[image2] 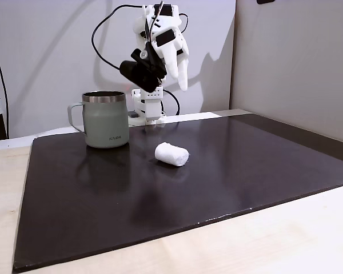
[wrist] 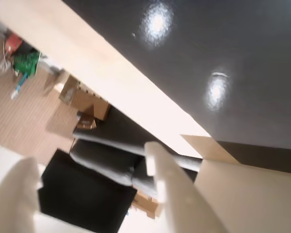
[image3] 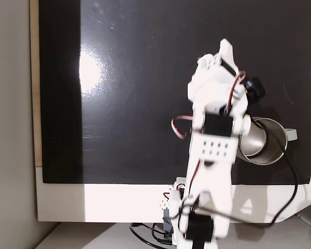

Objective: Grasp a gauze and put it in the cup.

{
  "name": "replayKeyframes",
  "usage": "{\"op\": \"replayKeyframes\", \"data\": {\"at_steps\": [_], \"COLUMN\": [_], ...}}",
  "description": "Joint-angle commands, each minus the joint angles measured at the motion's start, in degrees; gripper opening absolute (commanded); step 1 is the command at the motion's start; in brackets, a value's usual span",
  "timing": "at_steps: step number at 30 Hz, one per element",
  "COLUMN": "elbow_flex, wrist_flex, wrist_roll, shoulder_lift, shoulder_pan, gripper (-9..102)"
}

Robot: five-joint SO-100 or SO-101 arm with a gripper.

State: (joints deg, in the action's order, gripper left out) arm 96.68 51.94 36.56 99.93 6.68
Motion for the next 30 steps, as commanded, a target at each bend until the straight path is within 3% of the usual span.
{"op": "replayKeyframes", "data": {"at_steps": [1,23,30], "elbow_flex": [-7.9,-11.2,-9.5], "wrist_flex": [0.7,0.6,-3.0], "wrist_roll": [1.3,0.1,-1.7], "shoulder_lift": [-5.0,-23.1,-26.8], "shoulder_pan": [0.4,0.0,1.3], "gripper": [26,29,29]}}
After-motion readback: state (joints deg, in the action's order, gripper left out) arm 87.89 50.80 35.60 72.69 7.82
